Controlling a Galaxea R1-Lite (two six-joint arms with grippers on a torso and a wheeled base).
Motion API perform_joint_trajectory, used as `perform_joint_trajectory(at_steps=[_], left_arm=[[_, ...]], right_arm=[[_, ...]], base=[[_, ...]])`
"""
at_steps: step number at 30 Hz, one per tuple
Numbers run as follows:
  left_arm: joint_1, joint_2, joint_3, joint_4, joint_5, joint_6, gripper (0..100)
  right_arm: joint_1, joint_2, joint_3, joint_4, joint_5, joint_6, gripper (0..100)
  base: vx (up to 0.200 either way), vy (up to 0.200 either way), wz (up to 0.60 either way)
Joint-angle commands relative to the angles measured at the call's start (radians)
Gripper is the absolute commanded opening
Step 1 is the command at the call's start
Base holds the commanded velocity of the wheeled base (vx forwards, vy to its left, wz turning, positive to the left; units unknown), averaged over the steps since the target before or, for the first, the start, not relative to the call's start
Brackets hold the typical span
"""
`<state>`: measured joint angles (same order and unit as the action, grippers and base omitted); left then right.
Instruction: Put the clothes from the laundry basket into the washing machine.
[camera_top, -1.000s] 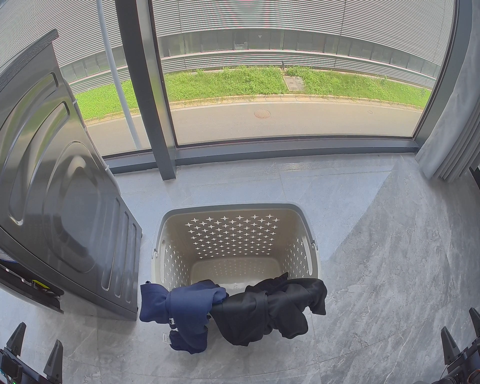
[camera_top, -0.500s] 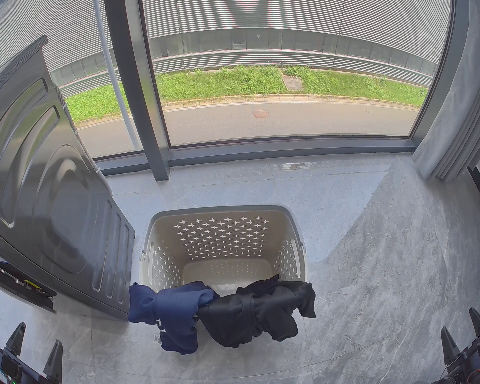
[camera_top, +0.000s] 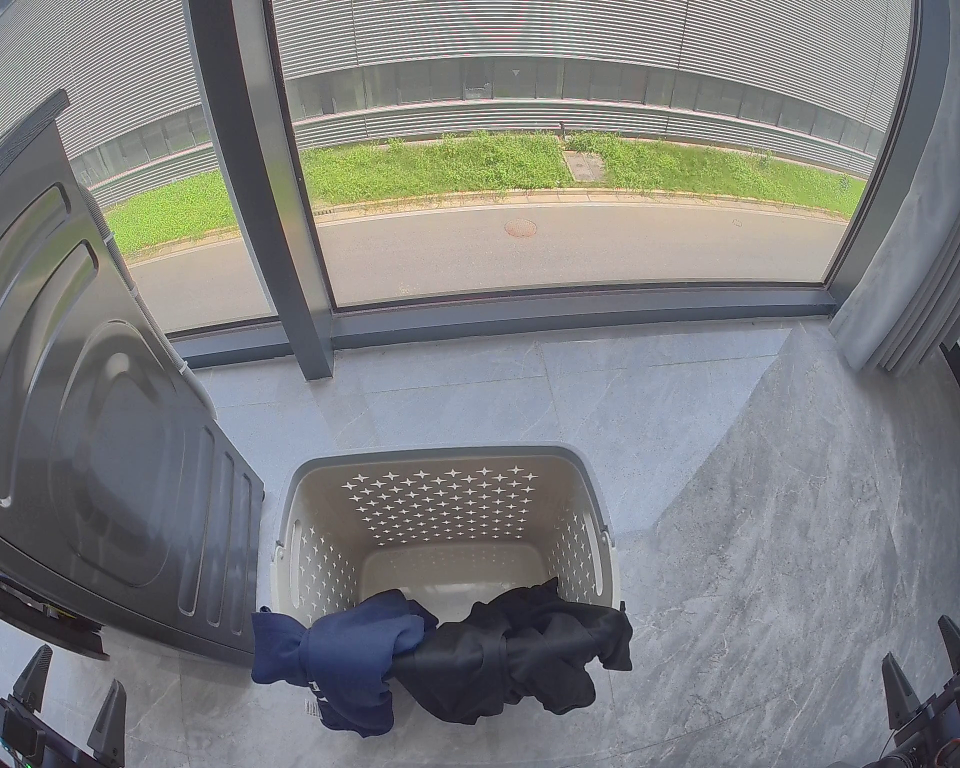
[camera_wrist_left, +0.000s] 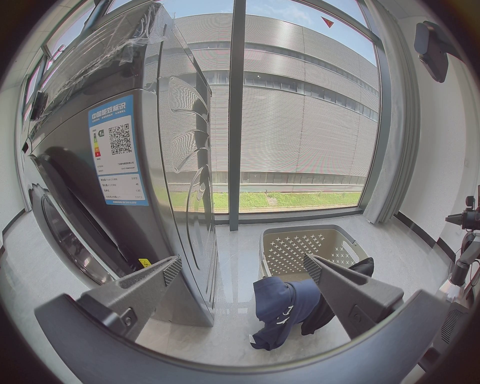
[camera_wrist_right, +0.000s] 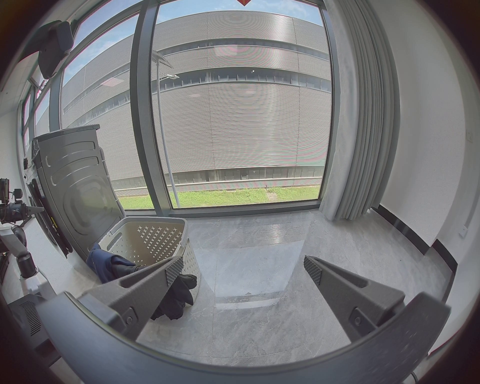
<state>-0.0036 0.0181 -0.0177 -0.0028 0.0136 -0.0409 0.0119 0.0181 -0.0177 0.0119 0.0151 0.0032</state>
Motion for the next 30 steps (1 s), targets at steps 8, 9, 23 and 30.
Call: perform_joint_trajectory(at_steps=[8,9,23,30], left_arm=[[0.001,-0.017,0.018,0.0,0.0,-0.001,100],[0.001,-0.017,0.018,0.0,0.0,-0.001,100],[0.001,-0.017,0.018,0.0,0.0,-0.001,100],[0.001,-0.017,0.018,0.0,0.0,-0.001,100]], right_arm=[[0.0,-0.018,0.012,0.0,0.0,0.0,100],[0.0,-0.018,0.012,0.0,0.0,0.0,100],[0.0,-0.018,0.012,0.0,0.0,0.0,100],[0.0,-0.018,0.012,0.0,0.0,0.0,100]], base=[[0.125,0.0,0.0],[0.0,0.0,0.0],[0.086,0.0,0.0],[0.029,0.0,0.0]])
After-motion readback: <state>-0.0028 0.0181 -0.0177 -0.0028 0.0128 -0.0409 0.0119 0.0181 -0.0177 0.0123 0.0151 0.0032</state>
